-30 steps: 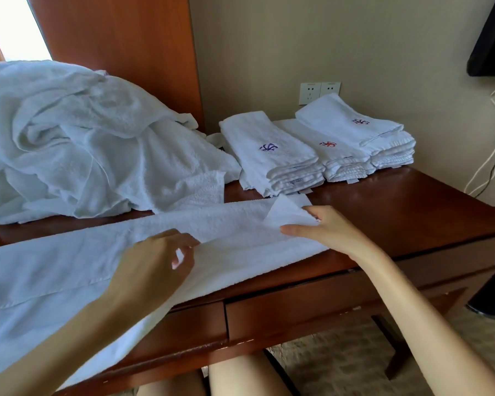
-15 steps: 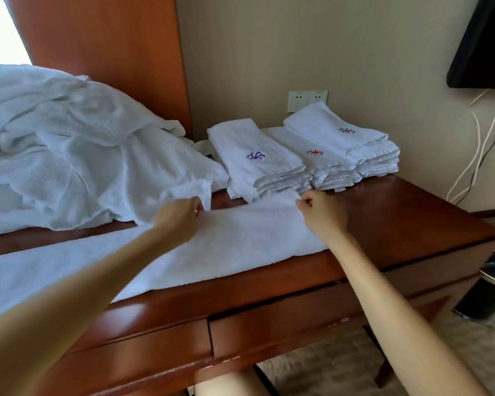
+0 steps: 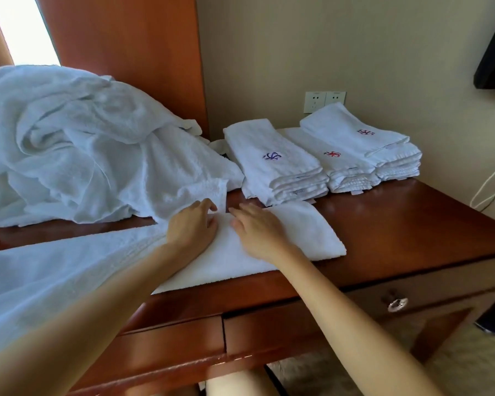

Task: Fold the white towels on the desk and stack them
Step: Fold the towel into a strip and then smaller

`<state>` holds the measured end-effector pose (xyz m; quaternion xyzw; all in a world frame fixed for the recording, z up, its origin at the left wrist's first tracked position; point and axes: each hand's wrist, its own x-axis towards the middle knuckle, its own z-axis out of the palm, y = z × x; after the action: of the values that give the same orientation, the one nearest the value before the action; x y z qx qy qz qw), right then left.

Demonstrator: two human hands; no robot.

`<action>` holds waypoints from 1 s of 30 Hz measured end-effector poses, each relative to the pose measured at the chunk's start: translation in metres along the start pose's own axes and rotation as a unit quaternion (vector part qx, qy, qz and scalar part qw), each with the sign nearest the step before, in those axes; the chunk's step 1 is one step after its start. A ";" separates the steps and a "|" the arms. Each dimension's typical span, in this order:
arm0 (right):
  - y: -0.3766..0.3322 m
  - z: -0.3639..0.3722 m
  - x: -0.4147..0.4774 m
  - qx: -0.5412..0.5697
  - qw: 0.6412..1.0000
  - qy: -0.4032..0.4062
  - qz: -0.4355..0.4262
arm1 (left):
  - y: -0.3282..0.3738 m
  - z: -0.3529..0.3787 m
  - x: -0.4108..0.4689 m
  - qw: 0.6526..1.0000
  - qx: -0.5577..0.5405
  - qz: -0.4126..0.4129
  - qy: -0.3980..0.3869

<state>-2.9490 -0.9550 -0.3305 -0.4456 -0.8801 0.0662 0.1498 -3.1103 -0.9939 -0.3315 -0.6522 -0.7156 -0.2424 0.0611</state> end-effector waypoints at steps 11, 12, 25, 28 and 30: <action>-0.007 0.000 0.008 -0.096 0.989 -0.104 0.040 | -0.119 -0.117 -0.133 0.980 0.163 -0.100 -0.055; -0.020 -0.003 0.007 -0.134 0.985 -0.090 0.058 | -0.128 -0.131 -0.147 0.975 0.174 -0.117 -0.071; -0.239 0.047 -0.019 0.181 0.944 -0.007 -0.276 | -0.186 -0.215 -0.237 0.958 0.176 -0.200 -0.103; -0.234 0.049 -0.006 0.183 0.946 0.016 -0.266 | -0.206 -0.226 -0.256 0.962 0.153 -0.226 -0.024; -0.236 0.050 0.003 0.182 0.948 0.008 -0.262 | -0.213 -0.230 -0.254 0.966 0.153 -0.207 0.014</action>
<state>-3.1474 -1.0917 -0.3182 -0.1653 -0.9374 0.1802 0.2480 -3.3324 -1.3283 -0.2897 -0.4693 -0.8626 -0.1466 0.1190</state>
